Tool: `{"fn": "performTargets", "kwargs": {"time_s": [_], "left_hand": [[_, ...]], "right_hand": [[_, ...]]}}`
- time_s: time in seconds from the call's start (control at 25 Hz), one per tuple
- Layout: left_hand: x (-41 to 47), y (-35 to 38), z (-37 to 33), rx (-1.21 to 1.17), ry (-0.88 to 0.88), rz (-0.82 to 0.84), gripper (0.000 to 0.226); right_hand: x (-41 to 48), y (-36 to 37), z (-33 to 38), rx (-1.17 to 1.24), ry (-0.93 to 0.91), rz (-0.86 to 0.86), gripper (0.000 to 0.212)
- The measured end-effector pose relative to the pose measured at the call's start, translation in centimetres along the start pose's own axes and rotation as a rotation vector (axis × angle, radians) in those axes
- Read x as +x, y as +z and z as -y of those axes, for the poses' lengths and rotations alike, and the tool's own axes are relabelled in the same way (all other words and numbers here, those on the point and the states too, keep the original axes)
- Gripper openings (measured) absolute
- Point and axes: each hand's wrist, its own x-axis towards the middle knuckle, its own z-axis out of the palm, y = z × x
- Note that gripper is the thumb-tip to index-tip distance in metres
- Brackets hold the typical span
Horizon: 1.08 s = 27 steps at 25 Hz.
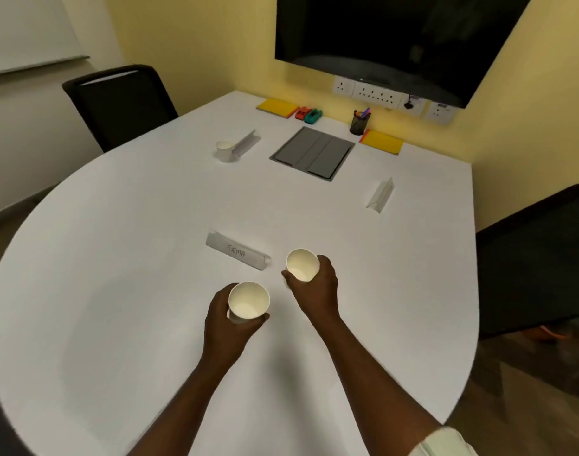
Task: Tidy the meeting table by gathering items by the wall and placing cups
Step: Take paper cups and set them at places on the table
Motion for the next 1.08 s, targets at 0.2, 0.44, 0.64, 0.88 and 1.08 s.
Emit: {"fn": "performTargets", "kwargs": {"time_s": [0.2,0.44,0.64,0.88,1.08], "left_hand": [[1.0,1.8,0.6,0.004,-0.070,-0.054,0.067],[2.7,3.9,1.3,0.038,-0.110,-0.110,0.069],[3.4,5.2,1.6,0.097,-0.125,-0.152,0.072],[3.2,5.8,2.3,0.081,-0.171,-0.143,0.070],[3.1,5.8,2.4,0.064,-0.163,-0.119,0.069]], "right_hand": [[5.7,3.5,-4.1,-0.102,0.029,0.123,0.081],[9.7,6.5,-6.9,-0.139,0.039,0.237,0.080],[11.3,8.0,-8.1,-0.145,0.028,0.295,0.083],[12.1,9.2,-8.9,-0.150,0.024,0.315,0.078],[12.6,10.2,-9.2,-0.148,0.033,0.332,0.076]]}}
